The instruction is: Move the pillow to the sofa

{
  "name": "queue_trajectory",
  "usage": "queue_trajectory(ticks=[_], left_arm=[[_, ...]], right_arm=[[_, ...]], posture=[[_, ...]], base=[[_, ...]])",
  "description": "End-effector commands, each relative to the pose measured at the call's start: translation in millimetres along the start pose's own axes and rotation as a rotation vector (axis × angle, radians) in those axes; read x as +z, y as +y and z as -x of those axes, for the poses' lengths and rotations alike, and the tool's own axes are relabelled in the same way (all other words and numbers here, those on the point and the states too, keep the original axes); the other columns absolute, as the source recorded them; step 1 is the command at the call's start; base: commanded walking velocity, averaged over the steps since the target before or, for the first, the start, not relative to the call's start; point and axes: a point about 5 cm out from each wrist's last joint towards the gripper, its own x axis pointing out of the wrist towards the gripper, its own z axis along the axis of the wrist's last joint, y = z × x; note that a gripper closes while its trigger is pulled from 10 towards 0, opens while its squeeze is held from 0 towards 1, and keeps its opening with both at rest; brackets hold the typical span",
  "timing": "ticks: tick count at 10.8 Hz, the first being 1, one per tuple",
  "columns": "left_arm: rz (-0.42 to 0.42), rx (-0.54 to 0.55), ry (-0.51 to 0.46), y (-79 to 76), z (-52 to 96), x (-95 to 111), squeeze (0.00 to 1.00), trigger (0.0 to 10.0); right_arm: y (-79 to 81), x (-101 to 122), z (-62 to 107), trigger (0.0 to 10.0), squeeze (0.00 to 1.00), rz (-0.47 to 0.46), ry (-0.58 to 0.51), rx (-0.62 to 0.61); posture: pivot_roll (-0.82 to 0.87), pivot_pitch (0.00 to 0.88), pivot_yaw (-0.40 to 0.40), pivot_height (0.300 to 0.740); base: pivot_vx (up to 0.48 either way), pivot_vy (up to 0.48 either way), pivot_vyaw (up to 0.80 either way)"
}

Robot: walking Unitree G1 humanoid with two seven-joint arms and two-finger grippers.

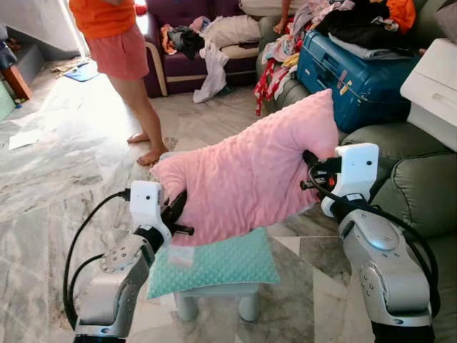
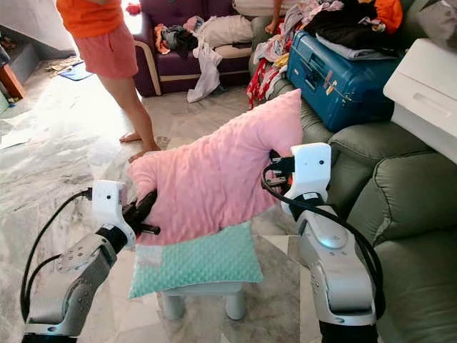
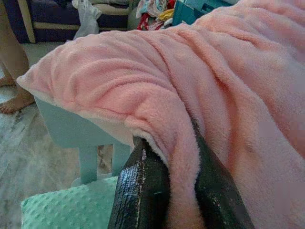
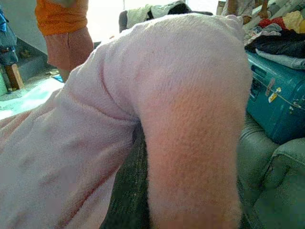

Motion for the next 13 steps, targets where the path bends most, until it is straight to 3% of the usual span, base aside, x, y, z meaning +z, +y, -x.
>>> queue_trajectory(ticks=[1,2,13], left_arm=[[0.01,-0.026,-0.006,-3.2,-1.7,2.7,0.0,10.0],[0.008,-0.028,-0.003,-3.6,-1.6,2.3,0.0,10.0],[0.035,-0.031,-0.006,-8.1,-1.2,3.1,0.0,10.0]], right_arm=[[0.7,7.2,-0.8,10.0,0.0,0.0,-0.025,0.006],[0.6,7.0,-0.6,10.0,0.0,-0.001,-0.024,0.006],[1.7,8.4,1.3,10.0,0.0,-0.01,-0.033,0.019]], posture=[[-0.25,0.017,0.024,0.74],[-0.26,0.018,0.024,0.74],[-0.26,0.029,0.018,0.74]], base=[[0.0,0.0,-0.79],[0.0,0.0,-0.79],[0.0,0.0,0.0]])
